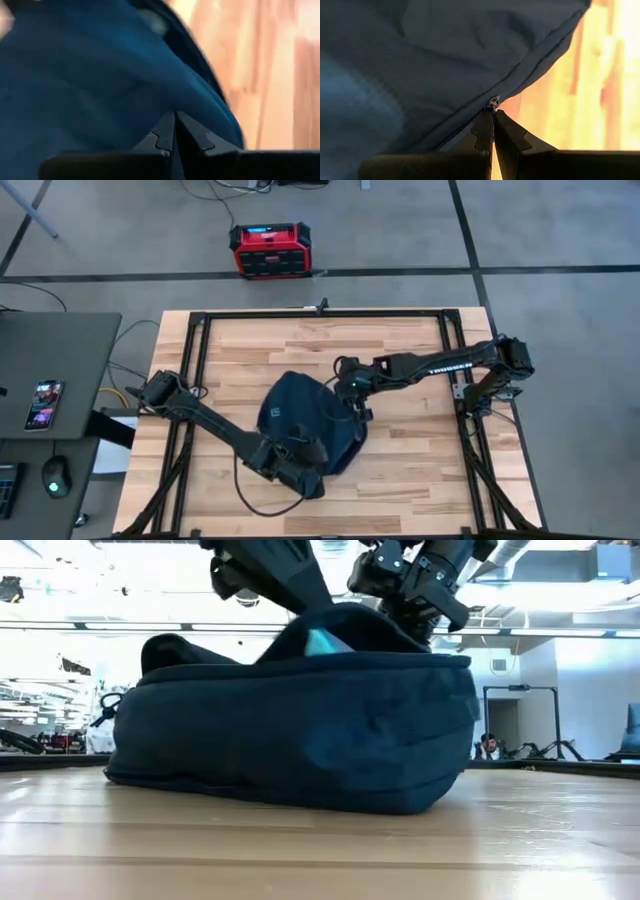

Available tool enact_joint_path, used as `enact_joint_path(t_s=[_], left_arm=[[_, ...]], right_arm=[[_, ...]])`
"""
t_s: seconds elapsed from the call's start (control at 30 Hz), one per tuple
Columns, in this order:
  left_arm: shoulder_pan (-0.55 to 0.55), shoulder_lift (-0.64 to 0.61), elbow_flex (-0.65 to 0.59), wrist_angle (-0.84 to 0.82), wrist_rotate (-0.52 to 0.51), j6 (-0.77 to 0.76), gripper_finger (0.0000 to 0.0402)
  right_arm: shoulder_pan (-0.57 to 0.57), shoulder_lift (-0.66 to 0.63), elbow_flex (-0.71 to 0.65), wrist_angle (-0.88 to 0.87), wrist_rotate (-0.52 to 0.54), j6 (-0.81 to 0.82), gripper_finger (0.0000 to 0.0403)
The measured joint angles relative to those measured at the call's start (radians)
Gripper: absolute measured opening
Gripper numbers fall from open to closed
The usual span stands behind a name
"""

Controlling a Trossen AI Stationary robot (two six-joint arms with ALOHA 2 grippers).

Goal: Unpack backpack
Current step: Open the backpack

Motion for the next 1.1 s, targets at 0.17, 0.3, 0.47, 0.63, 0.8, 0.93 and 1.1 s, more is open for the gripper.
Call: enact_joint_path(t_s=[0.17,0.3,0.47,0.63,0.8,0.93,1.1], left_arm=[[-0.015,-0.002,0.0,-0.004,-0.065,-0.15,0.0],[-0.055,-0.003,0.0,-0.056,-0.068,-0.217,0.0],[-0.079,-0.025,-0.001,-0.115,-0.114,-0.344,0.0],[-0.068,-0.064,-0.001,-0.112,-0.108,-0.334,0.0],[-0.05,-0.094,-0.001,-0.122,-0.103,-0.333,0.0],[-0.053,-0.111,-0.001,-0.122,-0.096,-0.334,0.0],[-0.055,-0.117,-0.001,-0.123,-0.096,-0.333,0.0]], right_arm=[[0.017,0.0,0.0,0.006,-0.018,0.002,0.0],[0.018,0.0,0.0,0.035,-0.019,-0.006,0.0],[0.015,0.0,0.0,0.029,-0.02,-0.004,0.0],[0.015,0.0,0.0,0.014,-0.021,0.033,0.0],[0.014,0.0,-0.001,0.02,-0.022,0.014,0.0],[-0.004,0.0,-0.001,0.048,-0.023,-0.042,0.0],[-0.025,0.0,-0.001,0.071,-0.022,-0.061,0.0]])
